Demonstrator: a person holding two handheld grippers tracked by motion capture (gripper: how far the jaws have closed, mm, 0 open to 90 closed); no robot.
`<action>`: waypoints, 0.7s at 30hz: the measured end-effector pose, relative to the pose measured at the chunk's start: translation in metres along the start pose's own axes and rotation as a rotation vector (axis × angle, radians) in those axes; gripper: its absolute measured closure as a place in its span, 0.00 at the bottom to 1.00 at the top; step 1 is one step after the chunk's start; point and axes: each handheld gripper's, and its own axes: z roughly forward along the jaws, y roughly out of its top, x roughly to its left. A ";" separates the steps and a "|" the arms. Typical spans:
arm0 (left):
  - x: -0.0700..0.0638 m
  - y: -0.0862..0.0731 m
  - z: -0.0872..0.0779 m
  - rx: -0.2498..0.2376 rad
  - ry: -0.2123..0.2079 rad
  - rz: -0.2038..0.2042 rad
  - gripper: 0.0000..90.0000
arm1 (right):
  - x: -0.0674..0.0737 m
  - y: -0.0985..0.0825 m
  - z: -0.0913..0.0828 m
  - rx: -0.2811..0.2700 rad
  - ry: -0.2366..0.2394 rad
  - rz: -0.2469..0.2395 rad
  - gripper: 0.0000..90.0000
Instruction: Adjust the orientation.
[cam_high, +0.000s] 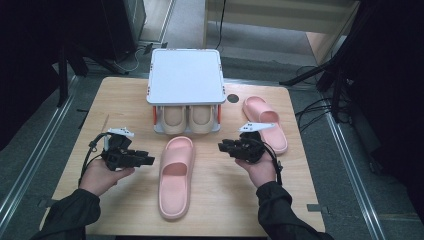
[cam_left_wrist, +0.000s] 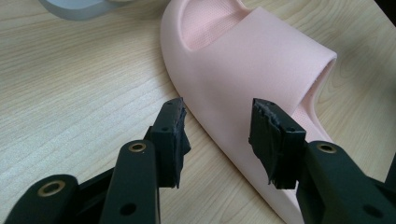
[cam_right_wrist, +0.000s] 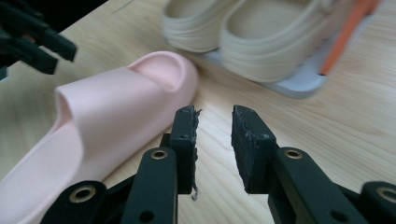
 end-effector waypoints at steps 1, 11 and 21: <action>0.000 0.000 0.000 0.002 -0.006 0.001 0.60 | -0.004 0.000 -0.003 -0.002 -0.010 0.005 0.79; -0.001 0.000 0.000 -0.004 -0.002 0.003 0.58 | -0.036 -0.001 -0.024 -0.008 -0.092 0.045 0.79; 0.003 -0.002 -0.003 0.001 -0.002 -0.010 0.58 | -0.074 -0.004 -0.033 -0.006 -0.135 0.112 0.78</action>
